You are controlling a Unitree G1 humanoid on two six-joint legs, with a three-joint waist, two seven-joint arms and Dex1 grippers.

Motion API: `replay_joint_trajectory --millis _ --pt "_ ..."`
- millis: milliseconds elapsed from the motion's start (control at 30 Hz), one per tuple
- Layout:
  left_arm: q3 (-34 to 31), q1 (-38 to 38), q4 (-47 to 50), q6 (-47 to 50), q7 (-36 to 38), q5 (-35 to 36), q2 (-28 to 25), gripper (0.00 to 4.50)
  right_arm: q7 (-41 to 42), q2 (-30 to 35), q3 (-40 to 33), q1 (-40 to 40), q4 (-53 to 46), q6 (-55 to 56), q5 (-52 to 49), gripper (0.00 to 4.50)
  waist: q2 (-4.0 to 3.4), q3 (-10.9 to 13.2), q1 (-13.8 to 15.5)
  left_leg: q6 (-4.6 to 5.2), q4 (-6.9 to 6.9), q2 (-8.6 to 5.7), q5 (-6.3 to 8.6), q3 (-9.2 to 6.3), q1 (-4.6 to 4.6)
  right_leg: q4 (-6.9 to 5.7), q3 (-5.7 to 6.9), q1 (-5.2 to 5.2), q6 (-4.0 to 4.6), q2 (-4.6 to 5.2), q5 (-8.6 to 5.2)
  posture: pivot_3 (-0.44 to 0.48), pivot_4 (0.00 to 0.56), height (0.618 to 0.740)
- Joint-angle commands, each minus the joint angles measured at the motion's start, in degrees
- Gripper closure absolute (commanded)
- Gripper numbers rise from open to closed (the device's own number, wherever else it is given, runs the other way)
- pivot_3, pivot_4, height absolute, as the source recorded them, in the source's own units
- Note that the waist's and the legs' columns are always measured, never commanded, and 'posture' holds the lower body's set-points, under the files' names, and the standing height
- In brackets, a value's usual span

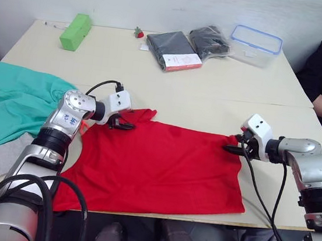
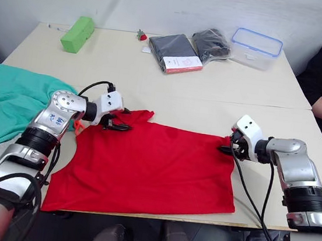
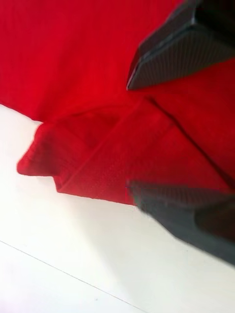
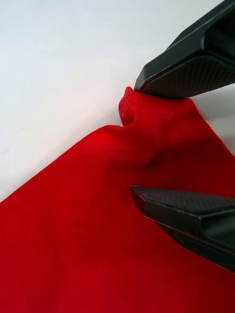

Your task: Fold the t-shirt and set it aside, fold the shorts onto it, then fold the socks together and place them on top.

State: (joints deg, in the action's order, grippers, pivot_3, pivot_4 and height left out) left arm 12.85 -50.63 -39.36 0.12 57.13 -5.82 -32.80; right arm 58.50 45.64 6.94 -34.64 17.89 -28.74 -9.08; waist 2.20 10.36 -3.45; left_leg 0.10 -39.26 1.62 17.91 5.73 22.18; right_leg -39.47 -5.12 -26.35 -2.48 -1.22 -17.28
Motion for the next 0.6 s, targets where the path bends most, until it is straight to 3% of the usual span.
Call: replay_joint_trajectory --millis 33,200,233,300,500,600 --pt "-0.45 -1.44 -1.17 -0.98 -0.49 -0.71 -0.48 2.75 -0.24 -0.54 -0.85 0.5 -1.74 -0.18 -0.04 1.96 0.0 0.0 0.0 0.0 0.0 0.0 0.0 0.0 0.0 0.0 0.0 0.0 0.0 0.0 0.0 0.0 0.15 0.74" --pt "-1.4 -1.75 -2.49 -0.41 -0.12 0.04 -0.11 4.41 -0.27 -1.11 -1.08 0.28 -1.4 0.01 0.06 1.96 0.01 0.0 -0.03 -0.03 0.0 0.0 -0.06 0.0 -0.01 -0.02 0.0 0.0 0.04 -0.01 0.05 0.0 0.15 0.74" --pt "-1.56 -1.78 -2.61 -0.26 -0.01 0.21 -0.01 4.46 -0.11 -1.19 -1.11 0.32 -1.43 0.08 -0.04 1.96 0.01 0.0 -0.03 -0.03 0.0 0.0 -0.07 0.0 -0.01 -0.02 0.0 0.0 0.04 -0.02 0.06 0.0 0.15 0.74" --pt "-1.77 -1.84 -2.8 -0.02 0.09 0.34 0.11 4.5 0.15 -1.36 -1.21 0.41 -1.55 0.2 -0.26 2.49 0.01 0.0 -0.06 -0.04 0.0 0.01 -0.08 0.0 -0.01 -0.02 0.0 0.0 0.04 -0.03 0.08 0.0 0.15 0.74" --pt "-4.33 -3.61 -3.56 2.48 1.23 3.0 -0.09 4.5 0.3 -1.74 -1.79 0.08 -1.88 0.07 -0.75 4.45 0.01 0.0 -0.04 -0.05 0.0 0.0 -0.12 0.0 -0.01 -0.02 0.0 0.0 0.03 -0.03 0.12 0.0 0.15 0.74" --pt "-6.46 -4.99 -3.63 2.24 3.88 5.3 -1.3 4.5 -0.55 -1.95 -2.57 -0.65 -1.21 1.18 -0.82 4.48 0.02 0.0 -0.03 -0.05 0.0 0.0 -0.13 -0.02 0.01 0.0 0.01 0.0 0.03 -0.03 0.13 0.0 0.15 0.74"
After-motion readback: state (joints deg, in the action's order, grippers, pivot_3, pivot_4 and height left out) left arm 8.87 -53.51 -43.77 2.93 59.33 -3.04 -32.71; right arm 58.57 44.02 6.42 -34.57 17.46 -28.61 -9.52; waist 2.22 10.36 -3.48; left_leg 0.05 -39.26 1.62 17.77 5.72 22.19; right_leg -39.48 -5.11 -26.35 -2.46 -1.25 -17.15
